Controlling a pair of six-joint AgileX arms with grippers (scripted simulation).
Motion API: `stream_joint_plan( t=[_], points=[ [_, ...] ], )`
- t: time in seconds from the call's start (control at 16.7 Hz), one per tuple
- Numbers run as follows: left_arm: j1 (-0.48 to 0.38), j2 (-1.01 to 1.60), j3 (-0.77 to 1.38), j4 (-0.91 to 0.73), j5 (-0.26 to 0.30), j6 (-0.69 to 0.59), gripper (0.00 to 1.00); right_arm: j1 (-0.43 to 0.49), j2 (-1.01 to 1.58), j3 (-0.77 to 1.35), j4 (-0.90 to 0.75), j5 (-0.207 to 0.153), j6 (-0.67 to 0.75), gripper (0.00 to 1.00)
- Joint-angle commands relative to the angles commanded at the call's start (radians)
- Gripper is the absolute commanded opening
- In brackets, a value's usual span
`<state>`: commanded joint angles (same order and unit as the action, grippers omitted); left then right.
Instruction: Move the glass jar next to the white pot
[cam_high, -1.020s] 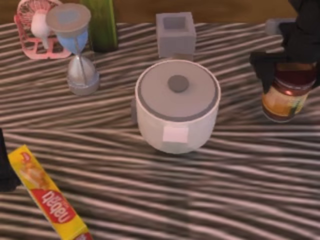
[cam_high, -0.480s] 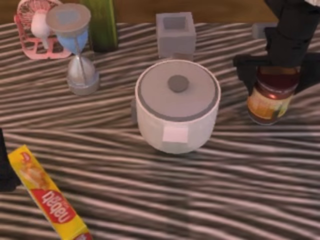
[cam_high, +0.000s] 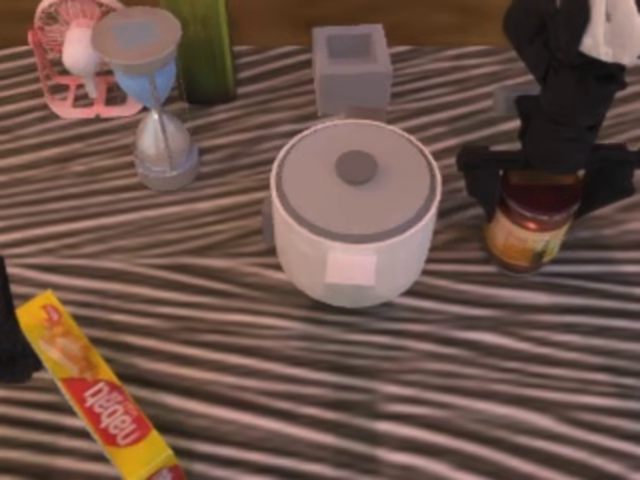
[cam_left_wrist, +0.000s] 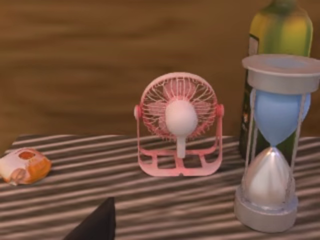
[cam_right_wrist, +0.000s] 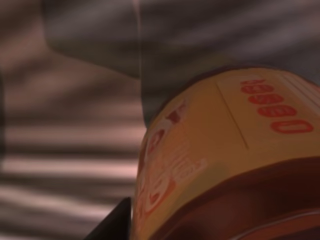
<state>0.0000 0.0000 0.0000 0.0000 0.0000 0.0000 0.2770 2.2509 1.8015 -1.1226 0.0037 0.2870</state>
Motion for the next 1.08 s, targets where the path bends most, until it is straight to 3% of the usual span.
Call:
stream_joint_plan(
  t=[0.12, 0.9, 1.08],
  points=[
    [0.0, 0.0, 0.0, 0.0, 0.0, 0.0, 1.0, 0.0, 0.0, 0.0, 0.0, 0.0, 0.0, 0.0],
    [0.0, 0.0, 0.0, 0.0, 0.0, 0.0, 1.0, 0.0, 0.0, 0.0, 0.0, 0.0, 0.0, 0.98],
    [0.0, 0.0, 0.0, 0.0, 0.0, 0.0, 1.0, 0.0, 0.0, 0.0, 0.0, 0.0, 0.0, 1.0]
  ],
)
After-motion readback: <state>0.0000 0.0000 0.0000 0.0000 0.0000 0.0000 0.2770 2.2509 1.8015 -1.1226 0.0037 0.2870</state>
